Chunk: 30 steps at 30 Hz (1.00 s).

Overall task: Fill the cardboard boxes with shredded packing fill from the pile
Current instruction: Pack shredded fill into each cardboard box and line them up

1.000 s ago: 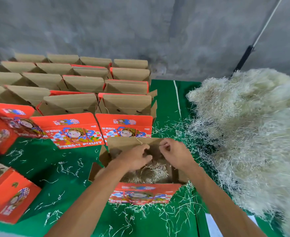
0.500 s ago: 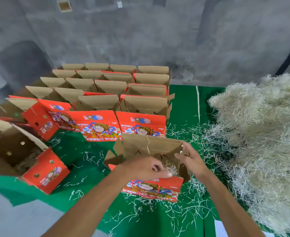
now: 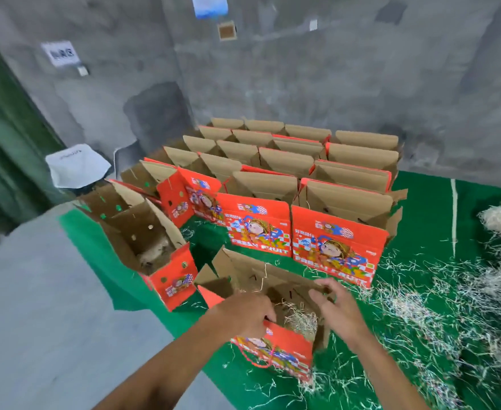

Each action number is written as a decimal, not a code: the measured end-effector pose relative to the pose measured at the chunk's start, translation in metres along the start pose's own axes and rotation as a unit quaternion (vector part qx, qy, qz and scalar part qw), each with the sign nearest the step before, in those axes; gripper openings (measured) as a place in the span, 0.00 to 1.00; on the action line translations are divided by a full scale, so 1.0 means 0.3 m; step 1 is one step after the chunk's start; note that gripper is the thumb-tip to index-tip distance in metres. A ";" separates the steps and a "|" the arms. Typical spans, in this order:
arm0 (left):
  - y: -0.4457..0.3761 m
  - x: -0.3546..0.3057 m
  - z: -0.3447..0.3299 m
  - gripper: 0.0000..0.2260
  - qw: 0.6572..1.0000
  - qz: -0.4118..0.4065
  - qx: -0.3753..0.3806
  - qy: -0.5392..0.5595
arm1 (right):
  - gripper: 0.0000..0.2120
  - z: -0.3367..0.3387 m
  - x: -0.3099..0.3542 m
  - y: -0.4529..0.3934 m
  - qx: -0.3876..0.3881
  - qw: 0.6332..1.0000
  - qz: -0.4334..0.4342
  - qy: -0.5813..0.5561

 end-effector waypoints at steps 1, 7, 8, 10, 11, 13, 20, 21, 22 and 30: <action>0.017 0.047 0.004 0.17 1.000 0.010 -0.014 -0.010 | 0.06 -0.047 0.016 -0.005 0.009 1.000 0.005 0.006; 0.095 0.307 0.052 0.15 0.989 0.051 -0.096 -0.097 | 0.03 -0.308 0.098 -0.038 -0.019 1.000 0.002 -0.012; 0.102 0.347 0.062 0.15 0.987 0.061 -0.103 -0.109 | 0.05 -0.346 0.112 -0.043 -0.025 1.000 0.001 -0.015; 0.113 0.424 0.078 0.13 0.983 0.083 -0.104 -0.129 | 0.08 -0.424 0.132 -0.055 -0.030 0.999 -0.005 -0.009; 0.117 0.462 0.088 0.12 0.980 0.094 -0.106 -0.139 | 0.09 -0.459 0.144 -0.063 -0.031 0.999 -0.009 -0.005; 0.121 0.528 0.110 0.10 0.977 0.107 -0.109 -0.150 | 0.11 -0.515 0.165 -0.082 -0.033 0.999 -0.020 -0.001; 0.098 0.745 0.203 0.09 0.968 0.124 -0.145 -0.162 | 0.18 -0.682 0.254 -0.203 -0.031 0.999 -0.039 0.000; 0.094 0.782 0.218 0.09 0.966 0.126 -0.153 -0.163 | 0.19 -0.712 0.271 -0.226 -0.027 0.999 -0.038 0.000; 0.091 0.820 0.230 0.09 0.965 0.129 -0.157 -0.167 | 0.19 -0.743 0.287 -0.249 -0.023 0.999 -0.035 -0.001; 0.060 1.130 0.339 0.10 0.958 0.156 -0.170 -0.169 | 0.21 -0.981 0.411 -0.430 -0.004 1.000 -0.028 -0.012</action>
Point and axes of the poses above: each hand's wrist, its own y-axis away from the middle knuckle, its own z-axis out of the back of the hand, x = y × z, the point moved 6 cm from there along -y, towards the middle knuckle, and after that the axes turned 8 degrees about y, right-handed, at the moved point
